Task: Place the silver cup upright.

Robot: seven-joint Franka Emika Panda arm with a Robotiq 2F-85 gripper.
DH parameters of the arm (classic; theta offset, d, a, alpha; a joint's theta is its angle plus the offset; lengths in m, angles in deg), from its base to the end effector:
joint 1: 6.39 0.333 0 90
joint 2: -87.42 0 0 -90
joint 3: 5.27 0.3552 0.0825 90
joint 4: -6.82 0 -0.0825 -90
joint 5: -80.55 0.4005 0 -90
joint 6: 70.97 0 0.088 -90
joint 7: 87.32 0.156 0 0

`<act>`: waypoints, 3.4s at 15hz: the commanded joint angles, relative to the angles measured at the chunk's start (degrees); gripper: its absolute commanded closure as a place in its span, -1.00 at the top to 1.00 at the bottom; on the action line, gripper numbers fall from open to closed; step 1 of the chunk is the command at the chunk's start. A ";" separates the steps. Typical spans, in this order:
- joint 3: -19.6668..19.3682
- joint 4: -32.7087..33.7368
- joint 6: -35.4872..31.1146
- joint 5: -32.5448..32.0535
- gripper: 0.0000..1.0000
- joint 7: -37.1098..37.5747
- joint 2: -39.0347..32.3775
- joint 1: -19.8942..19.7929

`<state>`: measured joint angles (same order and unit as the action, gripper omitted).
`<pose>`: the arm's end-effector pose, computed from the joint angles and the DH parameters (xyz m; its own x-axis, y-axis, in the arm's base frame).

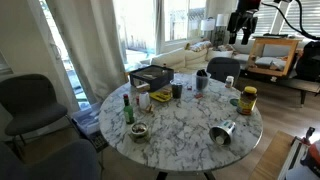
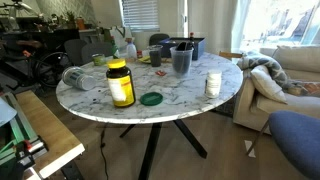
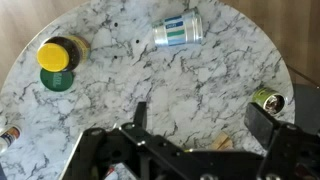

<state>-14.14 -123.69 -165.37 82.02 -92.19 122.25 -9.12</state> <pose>0.3491 -0.0777 0.5537 0.9958 -0.0900 -0.0183 -0.0915 -0.9891 -0.1154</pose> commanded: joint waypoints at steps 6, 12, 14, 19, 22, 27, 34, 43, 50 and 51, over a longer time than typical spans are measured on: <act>3.01 -3.97 0.74 -0.30 1.00 0.42 1.10 0.11; 14.47 -19.35 -2.92 -0.53 1.00 10.84 5.43 3.15; 17.06 -23.98 -5.25 -1.89 1.00 14.04 6.92 3.82; 17.16 -25.92 -5.00 -1.33 1.00 13.66 6.05 4.92; 17.16 -26.69 -5.02 -1.36 1.00 13.66 7.48 4.89; 22.21 -26.79 -18.77 -0.86 1.00 16.43 -0.54 7.82; 30.23 -27.46 -23.31 -12.44 1.00 29.95 -16.34 7.33; 31.67 -26.81 -21.85 -24.37 1.00 41.99 -22.01 8.11; 30.01 -25.70 -23.38 -32.41 1.00 50.19 -29.92 11.30; 29.68 -25.31 -23.47 -31.86 1.00 50.18 -30.70 11.84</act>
<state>17.04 -150.30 -188.01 51.31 -44.41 94.66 0.49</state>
